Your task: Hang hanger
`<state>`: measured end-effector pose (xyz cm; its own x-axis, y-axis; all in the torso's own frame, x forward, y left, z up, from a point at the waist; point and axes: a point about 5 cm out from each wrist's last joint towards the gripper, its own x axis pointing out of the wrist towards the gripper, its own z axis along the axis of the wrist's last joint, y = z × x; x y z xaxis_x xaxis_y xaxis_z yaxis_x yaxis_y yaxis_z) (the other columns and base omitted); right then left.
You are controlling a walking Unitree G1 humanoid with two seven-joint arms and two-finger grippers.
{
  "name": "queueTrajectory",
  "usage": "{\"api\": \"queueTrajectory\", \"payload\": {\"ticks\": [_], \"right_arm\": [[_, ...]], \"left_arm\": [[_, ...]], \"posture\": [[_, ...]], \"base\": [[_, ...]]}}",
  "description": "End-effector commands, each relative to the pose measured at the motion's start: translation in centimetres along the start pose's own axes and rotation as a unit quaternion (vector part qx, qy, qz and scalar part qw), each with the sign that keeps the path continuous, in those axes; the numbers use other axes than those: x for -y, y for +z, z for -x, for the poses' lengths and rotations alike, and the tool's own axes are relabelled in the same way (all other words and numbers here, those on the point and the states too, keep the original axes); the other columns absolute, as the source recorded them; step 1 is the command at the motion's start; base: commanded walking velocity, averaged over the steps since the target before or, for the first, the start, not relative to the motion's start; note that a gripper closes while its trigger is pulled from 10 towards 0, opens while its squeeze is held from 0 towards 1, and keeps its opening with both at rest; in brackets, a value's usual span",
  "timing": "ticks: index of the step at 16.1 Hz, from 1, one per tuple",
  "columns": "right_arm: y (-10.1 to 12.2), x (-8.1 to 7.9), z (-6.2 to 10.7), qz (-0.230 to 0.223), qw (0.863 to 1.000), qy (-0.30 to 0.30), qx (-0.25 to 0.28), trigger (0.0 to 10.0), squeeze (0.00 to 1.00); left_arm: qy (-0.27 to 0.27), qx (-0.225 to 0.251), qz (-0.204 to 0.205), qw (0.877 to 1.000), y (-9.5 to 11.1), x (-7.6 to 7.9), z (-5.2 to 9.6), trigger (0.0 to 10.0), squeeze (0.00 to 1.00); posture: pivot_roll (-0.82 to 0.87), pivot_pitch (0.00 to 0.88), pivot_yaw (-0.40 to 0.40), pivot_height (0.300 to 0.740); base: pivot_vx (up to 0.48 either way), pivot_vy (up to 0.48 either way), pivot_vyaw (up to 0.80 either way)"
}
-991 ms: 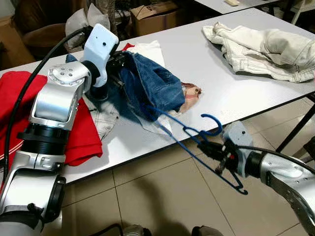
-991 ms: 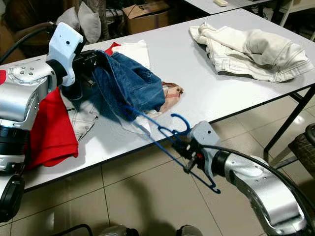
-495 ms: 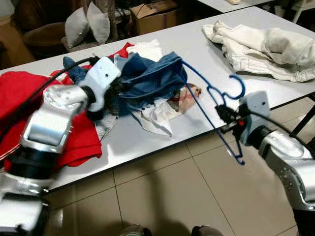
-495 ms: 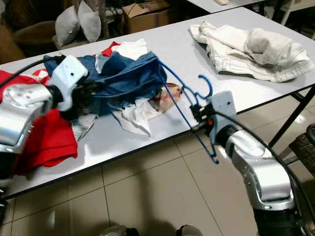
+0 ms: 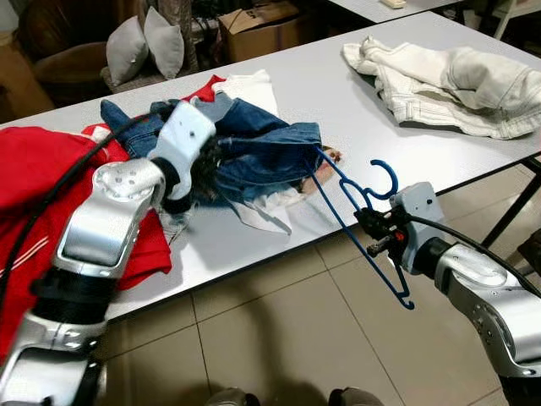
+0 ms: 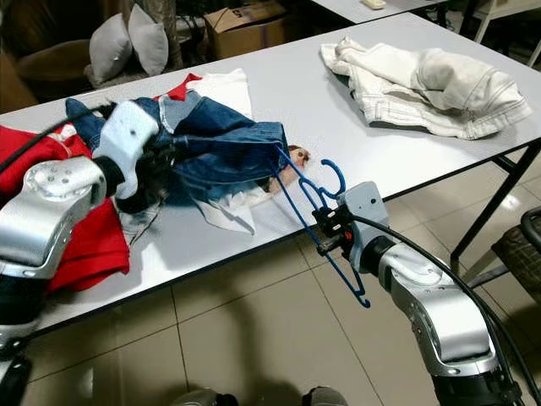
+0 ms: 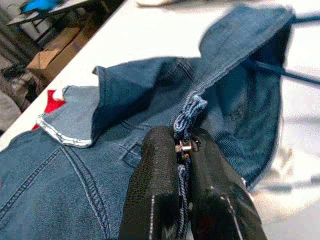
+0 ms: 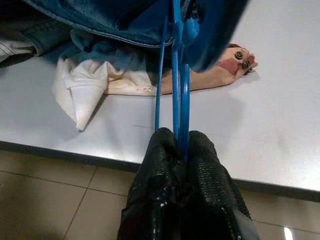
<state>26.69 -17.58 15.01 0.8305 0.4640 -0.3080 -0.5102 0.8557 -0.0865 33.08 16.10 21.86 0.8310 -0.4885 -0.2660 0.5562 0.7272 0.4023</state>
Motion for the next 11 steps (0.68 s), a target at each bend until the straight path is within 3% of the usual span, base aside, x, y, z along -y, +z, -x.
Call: {"api": "queueTrajectory", "payload": {"ticks": [1, 3, 4, 8, 9, 10, 11], "right_arm": [[-0.3, 0.1, 0.1, -0.002, 1.0, -0.004, -0.005, 10.0, 0.0], [-0.3, 0.0, 0.0, -0.003, 1.0, -0.002, -0.002, 10.0, 0.0], [-0.2, 0.0, -0.1, -0.003, 1.0, -0.002, 0.0, 10.0, 0.0], [-0.2, -0.2, -0.1, -0.003, 1.0, 0.001, 0.003, 10.0, 0.0], [-0.2, -0.3, -0.1, -0.002, 1.0, 0.001, 0.003, 10.0, 0.0], [-0.2, -0.3, -0.1, -0.003, 1.0, 0.002, 0.003, 10.0, 0.0], [-0.2, -0.4, 0.0, -0.004, 1.0, 0.002, 0.004, 10.0, 0.0]], "left_arm": [[-0.012, 0.0, -0.038, 0.999, 0.3, 0.1, 0.2, 10.0, 1.0], [-0.002, -0.006, -0.089, 0.996, 0.3, 0.2, 0.0, 10.0, 1.0], [0.007, -0.008, -0.111, 0.994, 0.3, 0.0, -0.5, 10.0, 0.0], [0.012, -0.001, -0.13, 0.992, 0.9, -0.2, -1.5, 10.0, 0.0], [0.012, -0.006, -0.144, 0.989, 0.9, -0.4, -1.8, 8.6, 0.0], [0.008, -0.011, -0.155, 0.988, 0.7, -0.4, -2.1, 4.0, 0.0], [0.009, -0.017, -0.161, 0.987, 0.5, -0.7, -2.2, 0.0, 0.0]], "posture": [[-0.11, 0.037, 0.137, 0.74], [-0.11, 0.034, 0.139, 0.74], [-0.11, 0.031, 0.139, 0.74], [-0.11, 0.026, 0.145, 0.74], [-0.12, 0.025, 0.151, 0.74], [-0.12, 0.025, 0.154, 0.74], [-0.12, 0.026, 0.157, 0.74]], "base": [[0.0, 0.0, 0.0], [0.0, 0.0, 0.0], [0.0, 0.0, 0.0], [0.0, 0.0, 0.0], [0.0, 0.0, 0.0], [0.0, 0.0, 0.0], [0.0, 0.0, 0.0]]}}
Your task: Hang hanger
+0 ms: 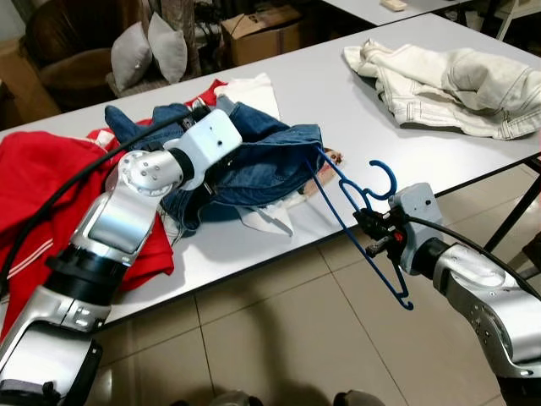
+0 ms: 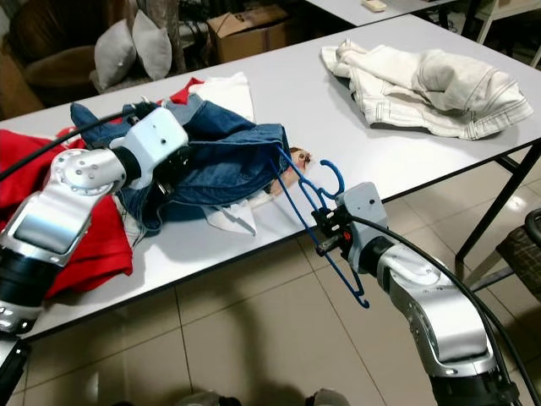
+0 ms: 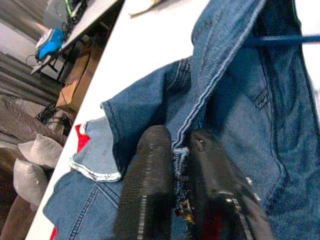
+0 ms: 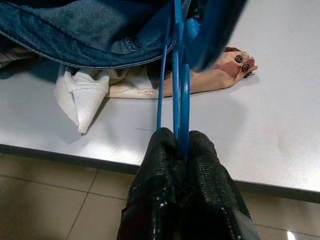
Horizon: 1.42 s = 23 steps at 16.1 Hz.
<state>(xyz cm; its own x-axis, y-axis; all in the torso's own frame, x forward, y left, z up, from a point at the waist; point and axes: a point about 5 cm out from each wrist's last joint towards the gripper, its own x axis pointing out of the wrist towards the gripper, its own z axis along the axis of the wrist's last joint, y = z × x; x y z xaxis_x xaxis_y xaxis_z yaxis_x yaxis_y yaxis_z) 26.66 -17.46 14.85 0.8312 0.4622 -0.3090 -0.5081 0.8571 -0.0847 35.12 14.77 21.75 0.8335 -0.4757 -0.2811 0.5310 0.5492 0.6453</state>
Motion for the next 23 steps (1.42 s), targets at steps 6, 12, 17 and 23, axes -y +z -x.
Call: {"api": "queueTrajectory", "payload": {"ticks": [6, 12, 17, 23], "right_arm": [[-0.1, -0.6, -0.3, -0.015, 1.0, 0.021, 0.002, 10.0, 0.0], [0.5, -1.1, -1.9, -0.086, 0.994, 0.061, -0.018, 10.0, 0.0], [6.9, 0.5, -6.8, -0.173, 0.98, 0.076, 0.069, 10.0, 0.0], [11.9, -3.0, -10.7, -0.225, 0.953, 0.168, 0.113, 10.0, 0.0]], "left_arm": [[-0.01, -0.056, -0.044, 0.997, -1.8, -1.0, 0.0, 0.0, 0.0], [-0.038, 0.004, 0.075, 0.997, -0.1, -0.3, -0.2, 0.0, 0.0], [-0.074, 0.074, 0.081, 0.991, 4.4, -2.9, 0.5, 0.0, 0.0], [-0.143, 0.208, 0.232, 0.939, 10.0, -4.7, 2.4, 0.0, 0.0]], "posture": [[-0.12, 0.036, 0.159, 0.74], [-0.12, 0.048, 0.125, 0.74], [-0.1, 0.043, 0.109, 0.74], [-0.09, 0.038, 0.111, 0.74]], "base": [[0.0, 0.0, 0.0], [0.0, 0.0, 0.0], [0.0, 0.0, 0.0], [0.0, 0.0, 0.0]]}}
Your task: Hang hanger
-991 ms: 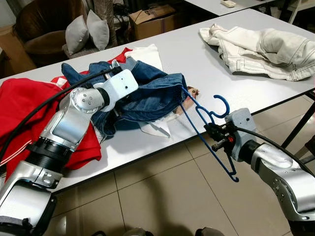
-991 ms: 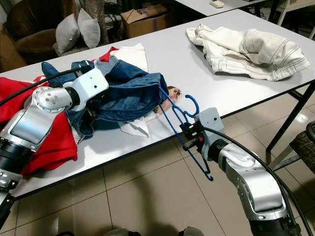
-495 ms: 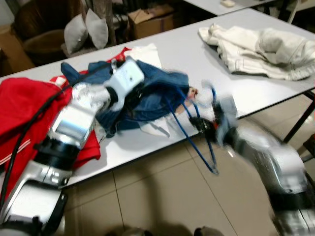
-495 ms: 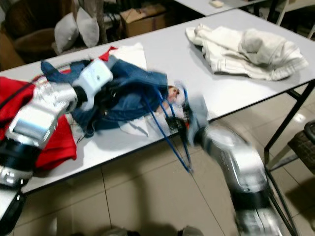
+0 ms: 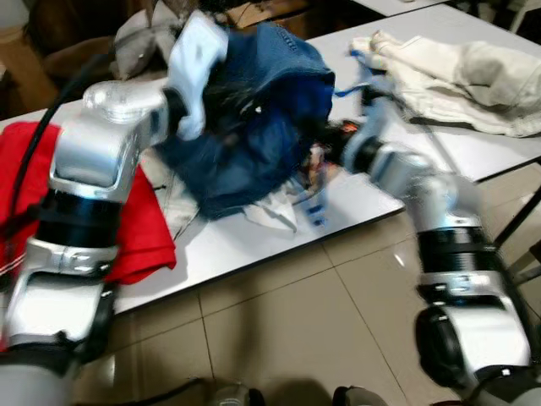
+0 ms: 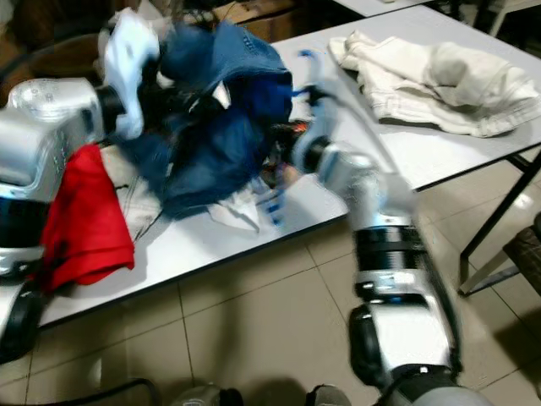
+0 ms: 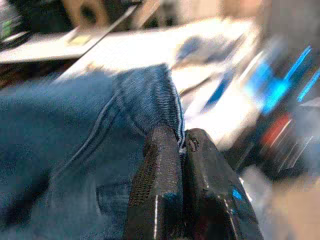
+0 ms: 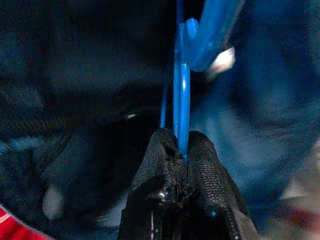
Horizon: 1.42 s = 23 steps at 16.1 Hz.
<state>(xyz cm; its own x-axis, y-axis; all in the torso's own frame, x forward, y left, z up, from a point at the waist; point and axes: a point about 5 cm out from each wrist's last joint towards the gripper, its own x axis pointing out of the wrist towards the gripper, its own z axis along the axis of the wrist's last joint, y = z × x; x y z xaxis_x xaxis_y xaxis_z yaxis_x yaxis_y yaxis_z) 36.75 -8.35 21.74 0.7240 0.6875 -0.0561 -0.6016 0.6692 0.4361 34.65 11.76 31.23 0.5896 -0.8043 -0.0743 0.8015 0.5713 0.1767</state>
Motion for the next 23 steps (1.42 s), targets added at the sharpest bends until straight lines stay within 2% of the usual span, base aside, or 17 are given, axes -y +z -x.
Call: {"api": "queueTrajectory", "payload": {"ticks": [1, 2, 3, 4, 6, 7, 8, 9, 10, 11, 12, 14, 16, 19, 20, 21, 23], "right_arm": [[0.3, -1.5, -1.0, 0.013, 0.999, 0.036, -0.001, 10.0, 0.0], [0.1, -2.2, -1.5, 0.011, 0.998, 0.058, -0.004, 10.0, 0.0], [0.2, -2.4, -1.7, 0.006, 0.998, 0.068, -0.002, 10.0, 0.0], [0.2, -2.5, -1.8, 0.004, 0.997, 0.072, 0.0, 10.0, 0.0], [0.3, -2.6, -1.4, -0.014, 0.994, 0.106, 0.002, 10.0, 0.0], [0.2, -2.4, -0.9, -0.021, 0.993, 0.118, 0.003, 10.0, 0.0], [0.0, -1.8, -0.2, -0.021, 0.993, 0.12, 0.002, 10.0, 0.0], [-0.2, -0.8, 0.8, -0.022, 0.995, 0.101, 0.006, 10.0, 0.0], [-0.3, 0.1, 1.6, -0.025, 0.997, 0.076, 0.014, 10.0, 0.0], [-0.3, 0.5, 1.9, -0.027, 0.997, 0.065, 0.018, 10.0, 0.0], [-0.5, 1.3, 3.0, -0.041, 0.998, 0.04, 0.029, 10.0, 0.0], [-1.2, 1.4, 4.4, -0.064, 0.997, 0.021, 0.037, 10.0, 0.0], [-3.6, 1.5, 5.5, -0.108, 0.993, -0.035, 0.033, 10.0, 0.0], [-4.7, 1.8, 5.8, -0.148, 0.983, -0.081, 0.074, 10.0, 0.0], [-4.7, 2.3, 5.2, -0.169, 0.973, -0.115, 0.102, 10.0, 0.0], [-4.7, 2.5, 4.9, -0.177, 0.969, -0.132, 0.11, 10.0, 0.0], [-4.9, 2.2, 4.1, -0.173, 0.966, -0.165, 0.099, 10.0, 0.0]], "left_arm": [[-0.02, 0.038, 0.01, 0.999, 1.9, 0.6, 0.1, 0.0, 0.0], [-0.035, 0.098, 0.064, 0.992, 3.9, 1.2, -0.6, 0.0, 0.0], [-0.027, 0.139, 0.105, 0.984, 5.3, 0.9, -1.0, 0.0, 0.0], [-0.024, 0.149, 0.119, 0.981, 5.6, 0.8, -1.0, 0.0, 0.0], [0.01, 0.19, 0.188, 0.964, 6.8, -0.1, -1.0, 0.0, 0.0], [0.032, 0.195, 0.205, 0.958, 6.9, -0.4, -0.9, 0.0, 0.0], [0.067, 0.17, 0.18, 0.967, 6.6, -0.9, -0.9, 0.0, 0.0], [0.107, 0.108, 0.105, 0.983, 4.9, -1.1, -1.3, 0.0, 0.0], [0.125, 0.056, 0.053, 0.989, 3.1, -1.0, -1.5, 0.0, 0.0], [0.131, 0.038, 0.037, 0.99, 2.4, -0.9, -1.5, 0.0, 0.0], [0.148, -0.015, -0.024, 0.989, 0.4, -0.9, -1.4, 0.0, 0.0], [0.166, -0.075, -0.095, 0.979, -1.8, -1.3, -0.8, 0.0, 0.0], [0.161, -0.103, -0.12, 0.974, -3.2, -1.6, -0.1, 0.0, 0.0], [0.129, -0.106, -0.096, 0.981, -3.8, -1.1, 0.1, 0.0, 0.0], [0.084, -0.12, -0.08, 0.986, -4.3, -0.2, 0.2, 0.0, 0.0], [0.066, -0.128, -0.077, 0.987, -4.5, 0.2, 0.2, 0.0, 0.0], [0.078, -0.132, -0.073, 0.986, -4.7, -0.2, 0.3, 0.3, 0.0]], "posture": [[-0.09, 0.039, 0.11, 0.74], [-0.08, 0.04, 0.109, 0.74], [-0.08, 0.04, 0.114, 0.74], [-0.08, 0.04, 0.114, 0.74], [-0.08, 0.039, 0.134, 0.74], [-0.08, 0.038, 0.14, 0.74], [-0.08, 0.038, 0.143, 0.74], [-0.08, 0.039, 0.148, 0.74], [-0.09, 0.041, 0.151, 0.74], [-0.09, 0.041, 0.151, 0.74], [-0.1, 0.045, 0.156, 0.74], [-0.1, 0.049, 0.157, 0.74], [-0.1, 0.054, 0.152, 0.74], [-0.09, 0.065, 0.166, 0.74], [-0.09, 0.068, 0.178, 0.74], [-0.09, 0.068, 0.178, 0.74], [-0.07, 0.07, 0.175, 0.74]], "base": [[0.0, 0.0, 0.0], [0.0, 0.0, 0.0], [0.0, 0.0, 0.0], [0.0, 0.0, 0.0], [0.0, 0.0, 0.0], [0.0, 0.0, 0.0], [0.0, 0.0, 0.0], [0.0, 0.0, 0.0], [0.0, 0.0, 0.0], [0.0, 0.0, 0.0], [0.0, 0.0, 0.0], [0.0, 0.0, 0.0], [0.0, 0.0, 0.0], [0.0, 0.0, 0.0], [0.0, 0.0, 0.0], [0.0, 0.0, 0.0], [0.0, 0.0, 0.0]]}}
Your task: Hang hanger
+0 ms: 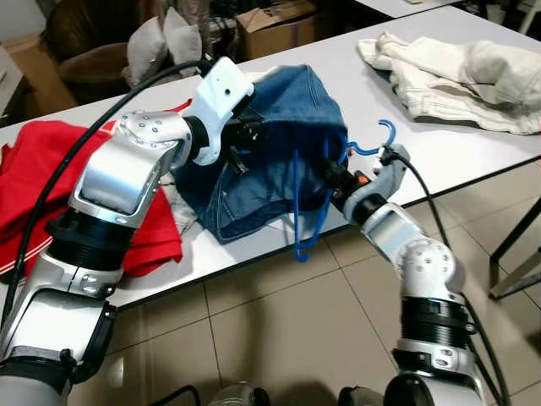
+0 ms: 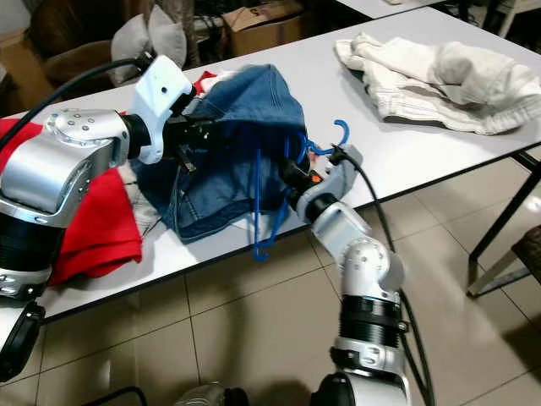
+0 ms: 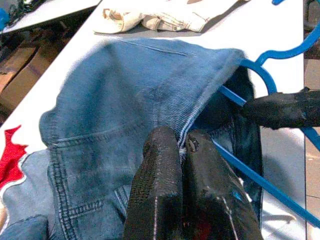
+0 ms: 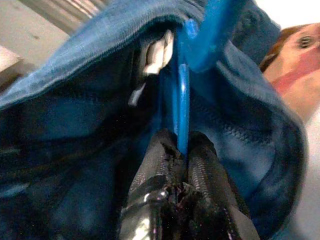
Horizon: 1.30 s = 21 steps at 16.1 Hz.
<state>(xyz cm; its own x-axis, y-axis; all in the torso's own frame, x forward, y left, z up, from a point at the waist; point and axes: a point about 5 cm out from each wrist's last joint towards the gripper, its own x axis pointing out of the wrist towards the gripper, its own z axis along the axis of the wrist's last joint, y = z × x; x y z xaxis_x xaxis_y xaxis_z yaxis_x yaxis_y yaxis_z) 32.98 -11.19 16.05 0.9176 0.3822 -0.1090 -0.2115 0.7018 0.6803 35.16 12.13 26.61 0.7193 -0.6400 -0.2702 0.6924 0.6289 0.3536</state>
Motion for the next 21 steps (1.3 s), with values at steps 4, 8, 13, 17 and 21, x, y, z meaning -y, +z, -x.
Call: {"api": "queueTrajectory", "payload": {"ticks": [4, 8, 13, 17, 21], "right_arm": [[0.2, -0.8, 2.4, 0.117, 0.993, -0.025, 0.01, 10.0, 0.0], [1.4, -2.3, -1.8, 0.161, 0.983, 0.073, -0.048, 10.0, 0.0], [3.1, -13.8, -5.7, 0.094, 0.946, 0.306, -0.044, 10.0, 0.0], [4.9, -10.4, -6.5, 0.021, 0.963, 0.266, -0.026, 10.0, 0.0], [2.5, -4.0, -5.7, 0.019, 0.985, 0.157, -0.073, 10.0, 0.0]], "left_arm": [[0.096, -0.025, 0.008, 0.995, -1.6, -2.6, 1.6, 0.0, 0.0], [0.08, -0.006, 0.054, 0.995, -1.7, -1.8, 3.6, 0.0, 0.0], [0.078, 0.183, 0.07, 0.978, 8.1, -3.1, 7.1, 0.0, 0.0], [0.041, 0.271, 0.123, 0.954, 12.6, -2.8, 6.3, 0.5, 0.0], [0.023, 0.207, 0.197, 0.958, 9.7, -1.3, 2.0, 1.3, 0.0]], "posture": [[-0.09, 0.073, 0.184, 0.74], [-0.07, 0.059, 0.13, 0.74], [0.01, 0.045, 0.034, 0.74], [-0.01, 0.049, 0.073, 0.74], [-0.05, 0.067, 0.13, 0.74]], "base": [[0.0, 0.0, 0.0], [0.0, 0.0, 0.0], [0.0, 0.0, 0.0], [0.0, 0.0, 0.0], [0.0, 0.0, 0.0]]}}
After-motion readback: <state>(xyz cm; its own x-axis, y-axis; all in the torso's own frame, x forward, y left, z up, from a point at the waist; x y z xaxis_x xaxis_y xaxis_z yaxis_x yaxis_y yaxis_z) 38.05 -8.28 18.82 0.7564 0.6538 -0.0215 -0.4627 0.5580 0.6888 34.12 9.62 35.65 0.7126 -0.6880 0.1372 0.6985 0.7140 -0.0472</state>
